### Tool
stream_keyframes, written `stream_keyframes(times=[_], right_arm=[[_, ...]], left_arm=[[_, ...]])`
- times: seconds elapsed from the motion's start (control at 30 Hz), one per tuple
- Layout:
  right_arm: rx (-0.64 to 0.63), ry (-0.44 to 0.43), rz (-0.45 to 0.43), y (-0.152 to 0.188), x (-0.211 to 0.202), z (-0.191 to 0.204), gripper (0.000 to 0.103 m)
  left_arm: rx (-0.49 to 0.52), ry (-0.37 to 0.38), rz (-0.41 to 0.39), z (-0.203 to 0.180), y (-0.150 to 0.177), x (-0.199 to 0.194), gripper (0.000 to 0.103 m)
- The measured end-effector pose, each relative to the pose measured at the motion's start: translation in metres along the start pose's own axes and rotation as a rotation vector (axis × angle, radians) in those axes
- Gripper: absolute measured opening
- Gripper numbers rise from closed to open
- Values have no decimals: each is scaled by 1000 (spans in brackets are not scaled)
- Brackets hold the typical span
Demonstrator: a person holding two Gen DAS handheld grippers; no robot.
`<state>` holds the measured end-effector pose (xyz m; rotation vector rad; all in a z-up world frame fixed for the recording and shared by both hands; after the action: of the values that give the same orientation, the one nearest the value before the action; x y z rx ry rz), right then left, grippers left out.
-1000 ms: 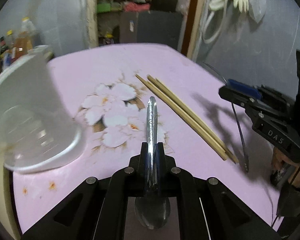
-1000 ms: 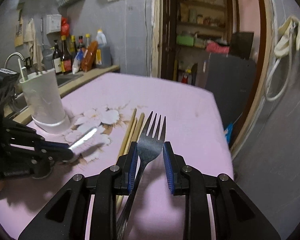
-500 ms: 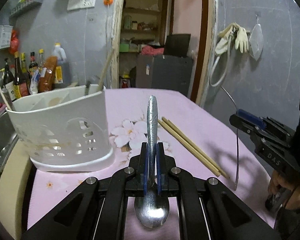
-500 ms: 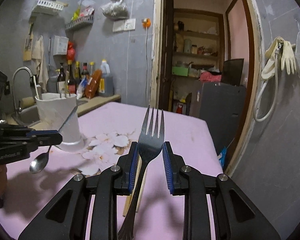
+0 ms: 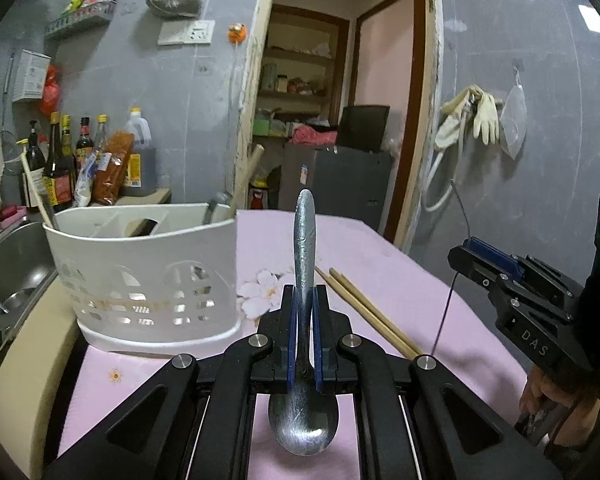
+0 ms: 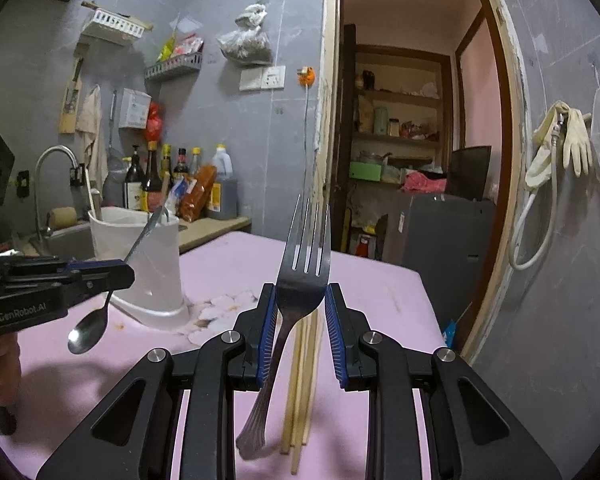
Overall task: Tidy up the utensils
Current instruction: 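Lift the spoon and fork and carry them over the white holder, then lower spoon and fork into the holder and open both tools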
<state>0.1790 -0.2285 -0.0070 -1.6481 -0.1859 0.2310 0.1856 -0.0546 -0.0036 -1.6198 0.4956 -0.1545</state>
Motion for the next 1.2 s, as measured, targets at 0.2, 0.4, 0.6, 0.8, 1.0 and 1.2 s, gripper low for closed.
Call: stream_keyframes(times=[0.2,0.4,0.6,0.8,1.0,1.2], right_arm=[[-4,-28,-70,-23,4,15,21],[-3,-64,-120,-43,10,31,21],[14,-127,-183,-72,19,51,21],[53,-213,-269,-115,34,75,21],[73,-271,-341,-147,58,102,21],[69,-273,-354,-151,92,123,21]], left_arm=[[-20,-32,-67,10,-19,-12,5],[-31,-76,-132,28,-44,-23,5],[-41,-136,-186,60,-72,-30,5],[-86,-177,-206,103,-99,-31,5],[-100,-228,-239,146,-126,-20,5],[-147,-264,-254,184,-124,4,5]])
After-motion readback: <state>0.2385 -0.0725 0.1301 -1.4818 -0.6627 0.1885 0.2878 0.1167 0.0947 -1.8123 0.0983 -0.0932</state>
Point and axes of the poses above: each gripper's, at about its wrist camera, not at the fingertips, and x roughly the way its jaws point, z to its left, y to its underside, the point moved 7 cm from there along x, roughly the way its jaws point, and after that the axes turned 11 degrees about -z, right-handed, at the moved point
